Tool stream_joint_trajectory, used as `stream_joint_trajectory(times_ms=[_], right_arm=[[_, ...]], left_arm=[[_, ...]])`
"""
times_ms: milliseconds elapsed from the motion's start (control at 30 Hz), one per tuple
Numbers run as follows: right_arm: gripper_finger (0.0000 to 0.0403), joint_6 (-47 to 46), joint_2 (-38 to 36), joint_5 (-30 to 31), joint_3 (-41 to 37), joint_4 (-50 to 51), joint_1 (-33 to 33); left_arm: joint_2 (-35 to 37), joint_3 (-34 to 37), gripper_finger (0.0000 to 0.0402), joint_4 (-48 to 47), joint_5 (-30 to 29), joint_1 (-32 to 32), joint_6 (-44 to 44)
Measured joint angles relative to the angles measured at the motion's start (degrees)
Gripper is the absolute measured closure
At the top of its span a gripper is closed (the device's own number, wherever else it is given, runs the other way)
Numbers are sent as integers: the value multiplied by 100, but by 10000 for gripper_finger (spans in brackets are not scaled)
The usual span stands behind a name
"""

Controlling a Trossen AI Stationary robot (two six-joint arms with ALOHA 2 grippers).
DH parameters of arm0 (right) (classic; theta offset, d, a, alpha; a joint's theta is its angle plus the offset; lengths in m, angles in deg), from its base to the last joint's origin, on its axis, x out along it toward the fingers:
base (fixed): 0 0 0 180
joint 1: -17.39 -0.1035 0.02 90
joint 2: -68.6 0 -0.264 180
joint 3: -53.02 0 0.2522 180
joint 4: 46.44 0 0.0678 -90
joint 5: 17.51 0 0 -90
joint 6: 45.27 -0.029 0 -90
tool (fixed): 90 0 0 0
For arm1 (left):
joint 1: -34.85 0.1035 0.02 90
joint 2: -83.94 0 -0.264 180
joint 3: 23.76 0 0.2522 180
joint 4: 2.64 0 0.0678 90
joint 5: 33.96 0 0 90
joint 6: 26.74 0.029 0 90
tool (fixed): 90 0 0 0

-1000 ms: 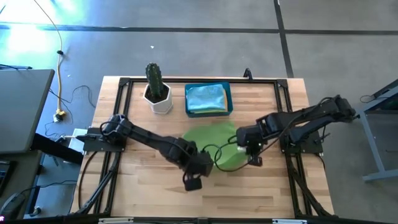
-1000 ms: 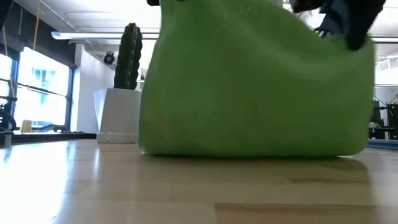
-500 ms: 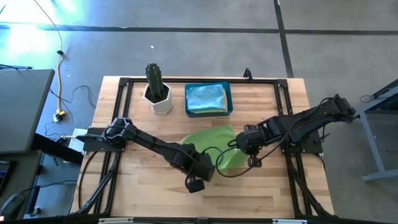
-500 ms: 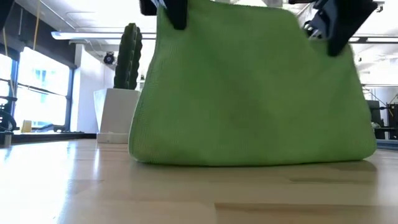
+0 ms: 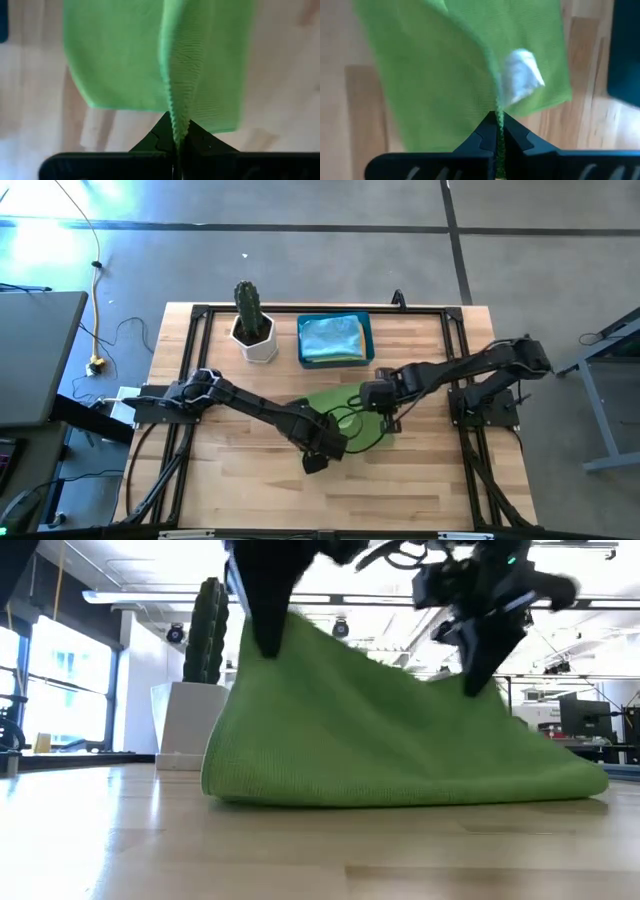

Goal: Fold microfiber towels
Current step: Fold the green microfiber towel

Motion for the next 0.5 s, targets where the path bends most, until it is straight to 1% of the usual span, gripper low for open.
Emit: stream_joint_trajectory(times_ms=[67,233,300,367,500], right_arm=[[402,147,147,7,0,-161,116],[402,549,371,11,-1,-251,350],[402,723,405,11,-2,-277,439],[402,843,419,0,-52,-428,541],[402,939,394,-48,-452,-953,730]], left_arm=[[-75,25,401,-182,-75,50,87],[-294,12,401,-290,-194,162,313],[-330,31,401,-351,-381,181,309],[-291,141,401,-305,-561,190,211],[-170,569,401,-275,-612,273,-37]])
